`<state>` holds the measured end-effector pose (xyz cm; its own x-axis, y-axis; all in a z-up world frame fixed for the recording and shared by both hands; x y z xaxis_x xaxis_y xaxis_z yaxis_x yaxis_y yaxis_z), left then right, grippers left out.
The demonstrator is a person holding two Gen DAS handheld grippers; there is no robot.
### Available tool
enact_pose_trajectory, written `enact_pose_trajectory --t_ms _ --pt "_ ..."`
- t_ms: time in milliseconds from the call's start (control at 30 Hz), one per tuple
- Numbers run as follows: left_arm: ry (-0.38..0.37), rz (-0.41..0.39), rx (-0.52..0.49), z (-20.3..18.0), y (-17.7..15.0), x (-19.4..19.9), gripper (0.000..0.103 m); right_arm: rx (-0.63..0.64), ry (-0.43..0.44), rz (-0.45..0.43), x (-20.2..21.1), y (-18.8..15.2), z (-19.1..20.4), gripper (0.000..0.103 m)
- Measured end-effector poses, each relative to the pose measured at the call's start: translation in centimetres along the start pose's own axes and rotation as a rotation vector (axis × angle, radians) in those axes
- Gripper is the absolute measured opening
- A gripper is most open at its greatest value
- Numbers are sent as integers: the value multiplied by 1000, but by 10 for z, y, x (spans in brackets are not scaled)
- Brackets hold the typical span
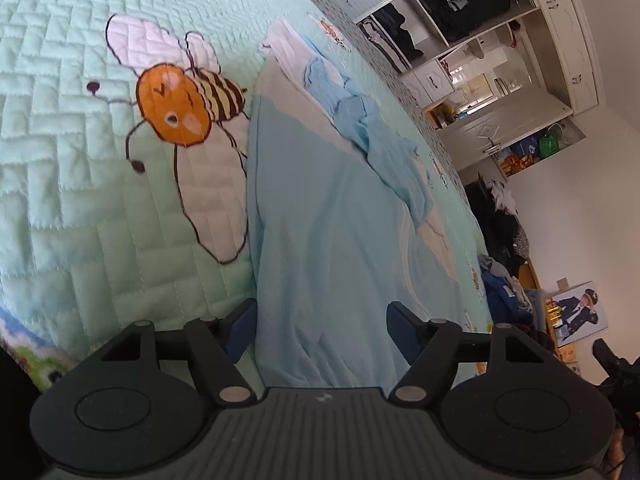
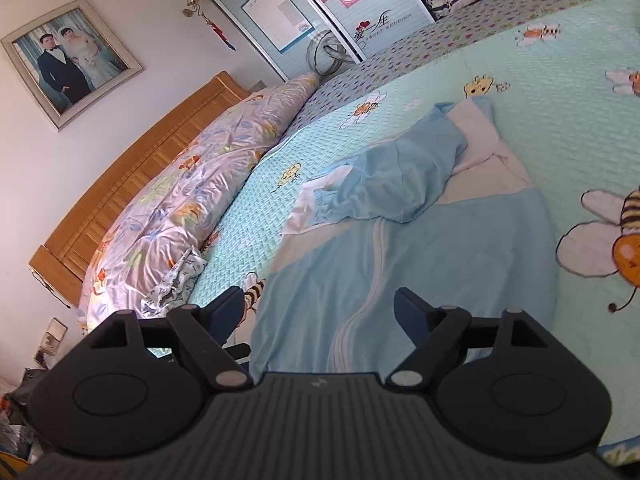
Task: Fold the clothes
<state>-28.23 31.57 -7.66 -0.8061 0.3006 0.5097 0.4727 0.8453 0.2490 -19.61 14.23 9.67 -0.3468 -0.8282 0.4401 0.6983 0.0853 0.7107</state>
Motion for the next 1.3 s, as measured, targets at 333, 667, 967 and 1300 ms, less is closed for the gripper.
enact_pose_trajectory --t_ms 333,667,967,1300 --pt "-24 53 68 -3 -30 -20 9 77 -55 -40 17 -4 0 83" --pt "18 46 93 -8 -28 -24 8 122 -219 -40 30 -8 -51 83" --pt "30 73 110 -7 -21 -20 9 45 -188 -56 37 -15 -62 86" --pt "41 68 93 -9 -16 -23 9 45 -165 -11 31 -20 -57 87"
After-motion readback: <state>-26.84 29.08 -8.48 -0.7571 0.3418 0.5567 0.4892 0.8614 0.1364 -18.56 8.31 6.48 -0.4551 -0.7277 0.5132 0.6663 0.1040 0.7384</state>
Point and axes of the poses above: each gripper's, at about its wrist camera, not at the fingertips, and x roughly against the way its jaws point, z to its left, y to its top, the point moved 10 cm from there along -x, roughly the way its jaws point, and after that the axes turned 8 degrees about x, right-handed, at the moved point
